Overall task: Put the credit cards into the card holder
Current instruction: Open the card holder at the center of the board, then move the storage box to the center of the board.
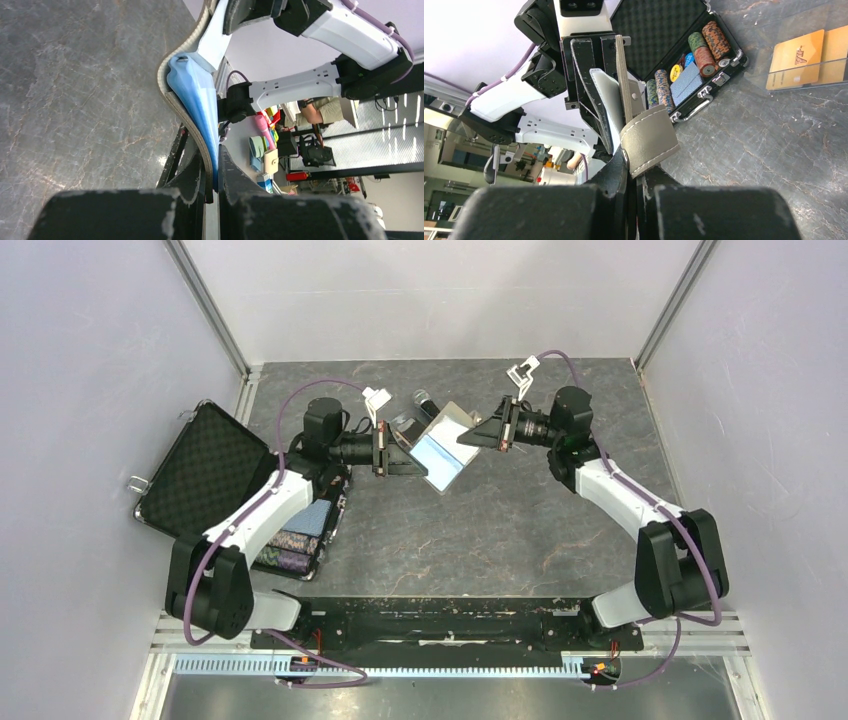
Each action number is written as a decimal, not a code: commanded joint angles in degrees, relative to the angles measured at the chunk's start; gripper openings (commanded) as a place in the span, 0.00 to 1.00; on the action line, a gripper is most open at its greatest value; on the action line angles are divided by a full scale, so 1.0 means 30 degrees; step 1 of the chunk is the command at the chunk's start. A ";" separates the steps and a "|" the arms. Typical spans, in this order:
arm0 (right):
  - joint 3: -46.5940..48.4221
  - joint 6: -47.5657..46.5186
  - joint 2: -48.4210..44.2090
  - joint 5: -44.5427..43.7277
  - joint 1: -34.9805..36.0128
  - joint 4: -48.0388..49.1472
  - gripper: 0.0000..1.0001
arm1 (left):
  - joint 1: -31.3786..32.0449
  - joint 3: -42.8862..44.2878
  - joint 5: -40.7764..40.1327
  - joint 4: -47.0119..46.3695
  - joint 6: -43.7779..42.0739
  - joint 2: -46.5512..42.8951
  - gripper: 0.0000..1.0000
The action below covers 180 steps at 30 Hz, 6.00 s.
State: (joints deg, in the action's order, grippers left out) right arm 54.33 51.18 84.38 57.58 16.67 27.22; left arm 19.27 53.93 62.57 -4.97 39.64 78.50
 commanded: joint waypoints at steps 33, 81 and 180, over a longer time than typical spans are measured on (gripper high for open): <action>-0.3756 0.4947 -0.3823 0.3224 -0.2804 0.6914 0.00 | -0.0216 -0.0080 -0.2087 0.2683 -0.3748 0.0006 0.12; -0.5305 -1.0266 -0.5576 -1.6181 -0.2882 -1.5241 0.83 | 0.0833 0.3215 -0.7805 0.9184 -0.6647 0.0465 0.72; -0.4763 -1.1893 0.4528 -1.8577 0.6105 -1.7504 0.81 | -0.0772 1.0000 -1.4457 1.5953 -0.6007 0.9545 0.49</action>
State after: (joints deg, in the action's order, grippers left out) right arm 46.72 15.33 89.60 -3.33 35.24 -26.33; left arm 16.71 81.93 17.63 42.35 23.51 110.61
